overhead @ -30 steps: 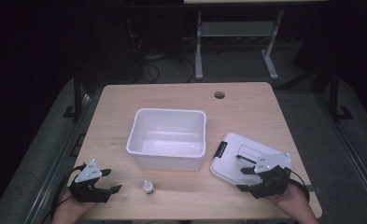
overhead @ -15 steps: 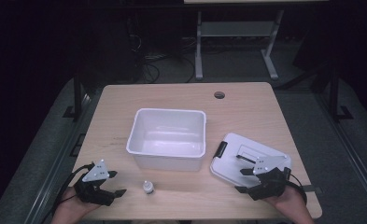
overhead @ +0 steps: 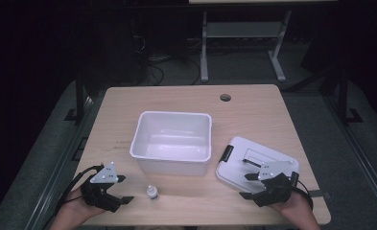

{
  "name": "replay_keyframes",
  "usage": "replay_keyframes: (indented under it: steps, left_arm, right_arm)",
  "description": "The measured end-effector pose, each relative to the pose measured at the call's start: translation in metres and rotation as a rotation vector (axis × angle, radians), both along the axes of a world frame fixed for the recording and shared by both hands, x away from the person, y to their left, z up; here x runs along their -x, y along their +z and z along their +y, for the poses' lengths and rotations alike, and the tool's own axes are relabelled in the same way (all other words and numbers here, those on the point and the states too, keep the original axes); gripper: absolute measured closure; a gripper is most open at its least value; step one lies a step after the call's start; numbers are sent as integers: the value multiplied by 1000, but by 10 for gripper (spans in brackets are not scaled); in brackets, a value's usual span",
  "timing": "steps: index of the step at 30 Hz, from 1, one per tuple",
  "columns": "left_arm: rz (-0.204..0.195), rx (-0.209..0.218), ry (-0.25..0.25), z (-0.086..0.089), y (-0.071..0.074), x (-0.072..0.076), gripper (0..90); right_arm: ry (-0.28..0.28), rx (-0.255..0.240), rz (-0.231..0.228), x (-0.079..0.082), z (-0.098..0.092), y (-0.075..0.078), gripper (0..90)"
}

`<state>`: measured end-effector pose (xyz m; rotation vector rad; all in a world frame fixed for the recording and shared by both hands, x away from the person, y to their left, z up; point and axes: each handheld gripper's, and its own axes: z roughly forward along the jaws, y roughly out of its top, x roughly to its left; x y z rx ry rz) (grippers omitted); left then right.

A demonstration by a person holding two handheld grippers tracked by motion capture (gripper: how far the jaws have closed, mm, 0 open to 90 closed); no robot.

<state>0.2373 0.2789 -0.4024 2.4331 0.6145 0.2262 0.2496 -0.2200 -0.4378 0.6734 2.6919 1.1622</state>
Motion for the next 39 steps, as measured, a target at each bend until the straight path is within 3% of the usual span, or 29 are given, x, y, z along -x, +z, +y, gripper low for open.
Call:
replay_keyframes:
  steps: [5,24,36,39]
  left_arm:
    - [19,-41,-55,-15,4,0,263]
    - [53,-108,-182,-52,12,-10,351]
    - [68,-147,-221,-73,5,-17,404]
    - [73,-151,-219,-76,3,-18,419]
  right_arm:
    - [2,6,5,1,-1,-2,347]
    - [27,29,-10,5,0,-4,337]
    - [32,26,-22,8,-1,-2,332]
    - [27,17,-7,8,0,-3,319]
